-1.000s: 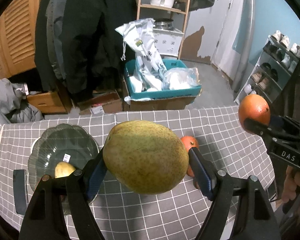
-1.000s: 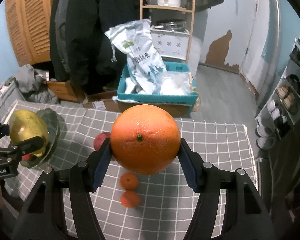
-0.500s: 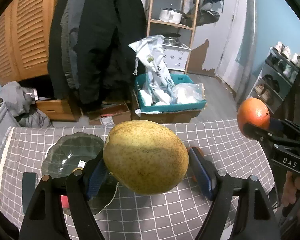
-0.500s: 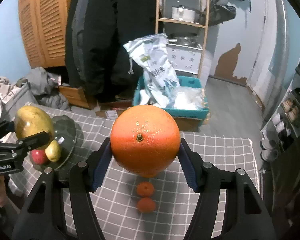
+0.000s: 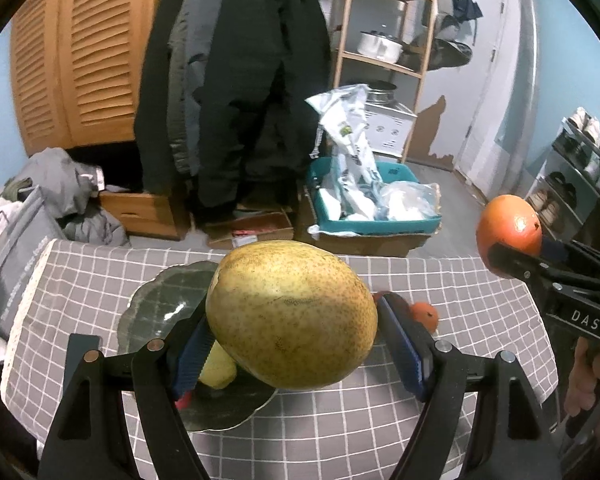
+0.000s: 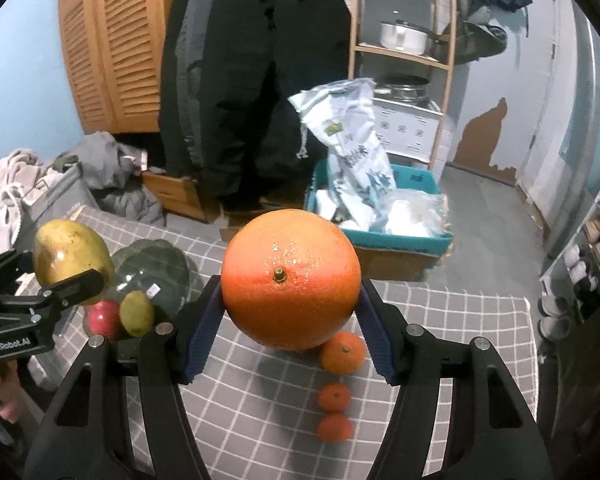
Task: Organize fruits
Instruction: 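Lift the mango and orange with both tools and carry them toward the green bowl, then lower the mango and orange into the green bowl and open both tools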
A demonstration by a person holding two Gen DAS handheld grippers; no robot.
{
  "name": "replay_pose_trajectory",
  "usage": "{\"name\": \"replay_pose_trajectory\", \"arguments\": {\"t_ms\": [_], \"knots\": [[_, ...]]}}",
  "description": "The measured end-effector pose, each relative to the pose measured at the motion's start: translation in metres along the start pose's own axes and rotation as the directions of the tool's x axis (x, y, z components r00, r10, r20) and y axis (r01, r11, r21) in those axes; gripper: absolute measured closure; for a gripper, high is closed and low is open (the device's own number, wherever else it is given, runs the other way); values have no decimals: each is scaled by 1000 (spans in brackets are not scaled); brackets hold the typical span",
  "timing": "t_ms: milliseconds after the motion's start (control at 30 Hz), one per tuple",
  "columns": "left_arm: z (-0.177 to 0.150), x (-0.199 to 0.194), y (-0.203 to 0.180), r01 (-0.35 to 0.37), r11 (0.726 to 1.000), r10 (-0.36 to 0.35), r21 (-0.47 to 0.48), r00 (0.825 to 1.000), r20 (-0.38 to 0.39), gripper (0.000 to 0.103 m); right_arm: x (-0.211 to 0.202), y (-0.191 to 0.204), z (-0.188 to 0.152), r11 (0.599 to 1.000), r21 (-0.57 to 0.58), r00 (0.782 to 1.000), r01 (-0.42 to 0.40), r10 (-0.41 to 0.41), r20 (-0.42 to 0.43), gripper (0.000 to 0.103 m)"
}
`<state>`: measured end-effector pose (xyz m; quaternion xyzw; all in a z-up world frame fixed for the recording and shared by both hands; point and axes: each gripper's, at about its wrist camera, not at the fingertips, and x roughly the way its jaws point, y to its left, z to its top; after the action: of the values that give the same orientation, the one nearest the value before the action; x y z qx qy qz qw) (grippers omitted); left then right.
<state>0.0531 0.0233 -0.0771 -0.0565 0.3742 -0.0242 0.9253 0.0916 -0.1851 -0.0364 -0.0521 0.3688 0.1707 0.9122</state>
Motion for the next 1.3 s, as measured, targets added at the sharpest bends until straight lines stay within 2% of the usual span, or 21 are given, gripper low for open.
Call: {"name": "replay_pose_trajectory", "arguments": {"t_ms": [567,1000,1300], "knots": [[-4,-10,75,-73,992,74,-98,997,6,23,34,67,29,993,-38,994,-108,107,-24,38],[-13,18,128,-132,978,122,-160,990,-74,23,90,115,34,983,-46,979,-179,173,-106,38],[-27,49,146,-156,971,128,-182,979,-158,23,126,134,26,977,-36,965,-209,200,-171,38]]}}
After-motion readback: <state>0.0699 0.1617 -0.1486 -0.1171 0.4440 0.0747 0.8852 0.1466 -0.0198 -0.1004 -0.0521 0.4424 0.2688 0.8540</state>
